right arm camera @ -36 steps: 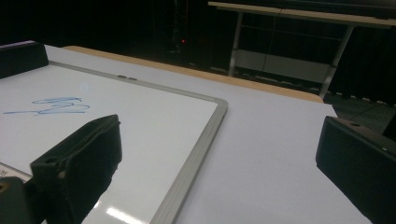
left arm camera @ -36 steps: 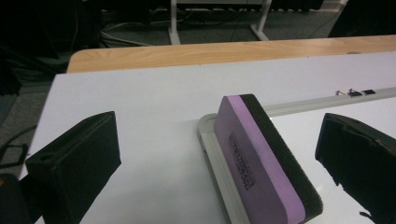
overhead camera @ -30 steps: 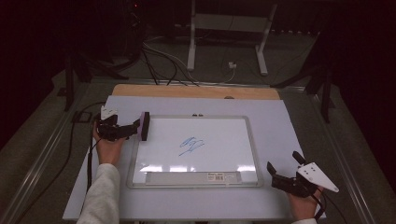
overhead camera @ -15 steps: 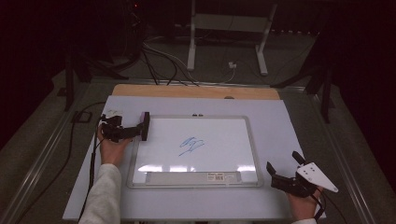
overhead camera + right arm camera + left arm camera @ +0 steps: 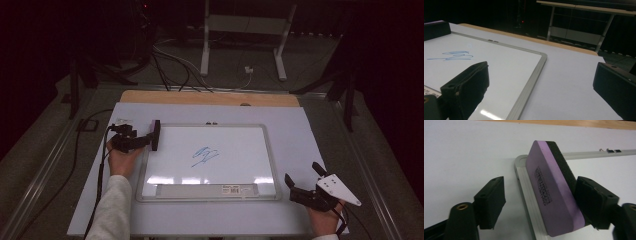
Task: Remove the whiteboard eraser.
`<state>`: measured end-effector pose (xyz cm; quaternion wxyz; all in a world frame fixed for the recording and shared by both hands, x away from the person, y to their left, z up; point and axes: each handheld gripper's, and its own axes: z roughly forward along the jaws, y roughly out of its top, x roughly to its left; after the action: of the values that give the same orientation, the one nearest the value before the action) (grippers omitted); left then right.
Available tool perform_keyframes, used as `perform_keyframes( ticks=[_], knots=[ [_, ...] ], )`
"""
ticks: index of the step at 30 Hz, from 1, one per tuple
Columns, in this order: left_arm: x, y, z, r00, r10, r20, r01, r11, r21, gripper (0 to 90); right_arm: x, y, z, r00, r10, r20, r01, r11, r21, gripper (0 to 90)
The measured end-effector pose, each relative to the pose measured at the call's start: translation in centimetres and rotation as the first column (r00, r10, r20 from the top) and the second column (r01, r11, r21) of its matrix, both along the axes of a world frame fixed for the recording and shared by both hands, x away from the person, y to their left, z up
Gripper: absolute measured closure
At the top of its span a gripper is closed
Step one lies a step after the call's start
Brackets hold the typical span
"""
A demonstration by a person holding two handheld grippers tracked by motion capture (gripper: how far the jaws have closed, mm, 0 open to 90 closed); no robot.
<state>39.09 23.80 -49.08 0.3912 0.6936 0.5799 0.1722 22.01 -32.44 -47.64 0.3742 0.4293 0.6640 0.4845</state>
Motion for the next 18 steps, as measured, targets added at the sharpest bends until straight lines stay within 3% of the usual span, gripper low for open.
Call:
perform_keyframes(
  ticks=[9, 18],
  knots=[
    [0.1, -0.7, -0.2, 0.9994, -0.030, -0.015, 0.029, 0.9987, -0.043, 30.2, 0.0, 0.1, 0.0, 1.0000, 0.001, -0.002, -0.001, 1.000, 0.000, 1.0],
    [0.5, -1.7, -0.4, 0.9971, -0.062, -0.044, 0.059, 0.9964, -0.060, 30.1, -0.1, 0.0, 0.0, 1.0000, 0.000, 0.005, 0.000, 1.000, 0.004, 1.0]
  ],
)
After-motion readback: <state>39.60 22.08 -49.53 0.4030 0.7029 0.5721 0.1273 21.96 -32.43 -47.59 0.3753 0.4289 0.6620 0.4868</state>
